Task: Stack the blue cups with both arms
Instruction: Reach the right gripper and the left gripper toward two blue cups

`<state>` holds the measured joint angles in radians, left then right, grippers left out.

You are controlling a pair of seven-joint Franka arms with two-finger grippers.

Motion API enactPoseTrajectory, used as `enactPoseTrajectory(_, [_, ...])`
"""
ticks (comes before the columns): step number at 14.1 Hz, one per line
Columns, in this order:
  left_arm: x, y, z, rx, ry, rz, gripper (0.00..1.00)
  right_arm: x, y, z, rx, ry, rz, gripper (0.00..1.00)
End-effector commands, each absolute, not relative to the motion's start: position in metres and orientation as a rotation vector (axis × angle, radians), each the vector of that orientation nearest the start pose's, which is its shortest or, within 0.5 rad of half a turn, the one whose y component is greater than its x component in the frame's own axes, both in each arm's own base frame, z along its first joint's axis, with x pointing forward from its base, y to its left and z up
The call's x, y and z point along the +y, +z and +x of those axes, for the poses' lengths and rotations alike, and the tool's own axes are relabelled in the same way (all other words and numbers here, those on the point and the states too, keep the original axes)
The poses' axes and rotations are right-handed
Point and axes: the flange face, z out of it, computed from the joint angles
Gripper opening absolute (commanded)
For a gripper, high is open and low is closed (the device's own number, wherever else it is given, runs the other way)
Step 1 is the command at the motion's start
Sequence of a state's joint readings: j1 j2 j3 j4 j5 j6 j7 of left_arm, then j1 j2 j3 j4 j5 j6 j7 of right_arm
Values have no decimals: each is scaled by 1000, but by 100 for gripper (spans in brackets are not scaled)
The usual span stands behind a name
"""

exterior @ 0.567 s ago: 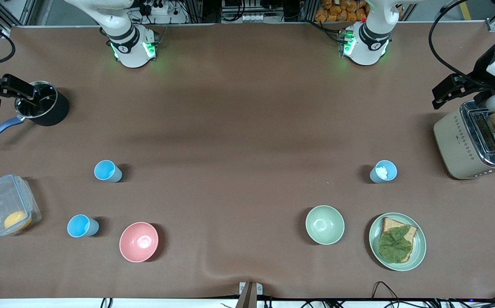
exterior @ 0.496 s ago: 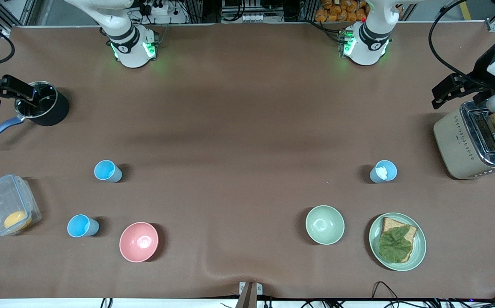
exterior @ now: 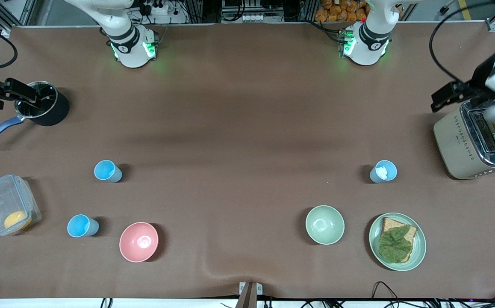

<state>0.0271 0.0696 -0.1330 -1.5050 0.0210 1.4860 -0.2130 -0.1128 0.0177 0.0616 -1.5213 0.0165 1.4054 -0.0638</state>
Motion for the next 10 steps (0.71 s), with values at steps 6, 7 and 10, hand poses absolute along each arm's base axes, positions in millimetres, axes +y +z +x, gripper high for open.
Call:
enactPoseTrajectory(6, [-19,396,616,-141,115,-3151,100,-54,502,576,51,506,-3028,100])
enactPoseTrajectory(7, [-5,369,617,-128,100,-3157,100,-56,479,585,55,532,-3019,100])
enactPoseTrajectory(10, [11,319,624,-59,127,-3173,100,-42,411,603,32,651,-2996,100])
